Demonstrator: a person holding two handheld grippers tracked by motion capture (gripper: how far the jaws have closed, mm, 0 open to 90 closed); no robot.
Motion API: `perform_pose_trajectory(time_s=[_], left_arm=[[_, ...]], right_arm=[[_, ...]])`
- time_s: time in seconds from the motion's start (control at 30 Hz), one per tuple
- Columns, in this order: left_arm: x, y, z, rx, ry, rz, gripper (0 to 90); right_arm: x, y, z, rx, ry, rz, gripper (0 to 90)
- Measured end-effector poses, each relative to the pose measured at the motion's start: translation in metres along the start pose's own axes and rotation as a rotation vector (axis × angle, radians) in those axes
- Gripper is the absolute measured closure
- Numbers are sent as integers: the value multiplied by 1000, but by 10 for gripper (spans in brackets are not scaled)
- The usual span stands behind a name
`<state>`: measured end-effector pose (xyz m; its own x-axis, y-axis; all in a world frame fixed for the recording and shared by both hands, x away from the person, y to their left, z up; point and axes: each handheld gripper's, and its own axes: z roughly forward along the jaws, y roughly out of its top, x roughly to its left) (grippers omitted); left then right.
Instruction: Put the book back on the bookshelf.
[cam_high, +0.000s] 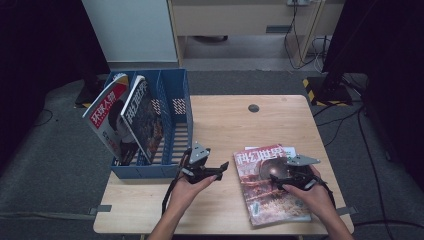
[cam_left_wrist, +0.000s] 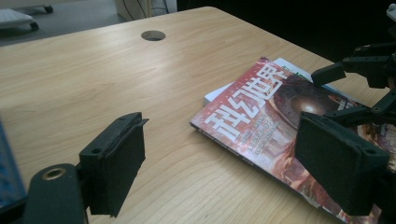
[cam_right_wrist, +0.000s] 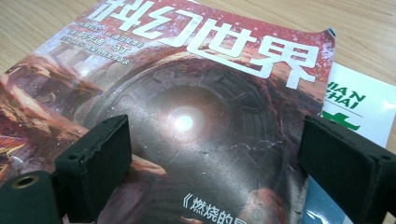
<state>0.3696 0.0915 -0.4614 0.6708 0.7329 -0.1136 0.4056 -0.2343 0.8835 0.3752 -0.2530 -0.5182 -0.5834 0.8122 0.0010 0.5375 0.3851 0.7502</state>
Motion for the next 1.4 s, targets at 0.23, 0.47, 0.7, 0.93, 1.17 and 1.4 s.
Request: perform_pose_trajectory(time_s=[0.23,0.47,0.7,0.93,1.17,1.4], left_arm=[[-9,-8,23,29,-59,-33,142],[-12,-19,44,103,-69,-36,138],[-22,-28,70,172,-70,-48,99],[-25,-35,82,203,-84,-91,94],[-25,-36,87,211,-84,-112,95],[-28,-37,96,222,-103,-140,97]], right_arm=[[0,0,0,0,0,0,100],[0,0,0,0,0,0,100],[0,0,0,0,-1,1,100],[0,0,0,-2,0,-1,100],[0,0,0,-2,0,-1,100],[0,0,0,-2,-1,-1,100]])
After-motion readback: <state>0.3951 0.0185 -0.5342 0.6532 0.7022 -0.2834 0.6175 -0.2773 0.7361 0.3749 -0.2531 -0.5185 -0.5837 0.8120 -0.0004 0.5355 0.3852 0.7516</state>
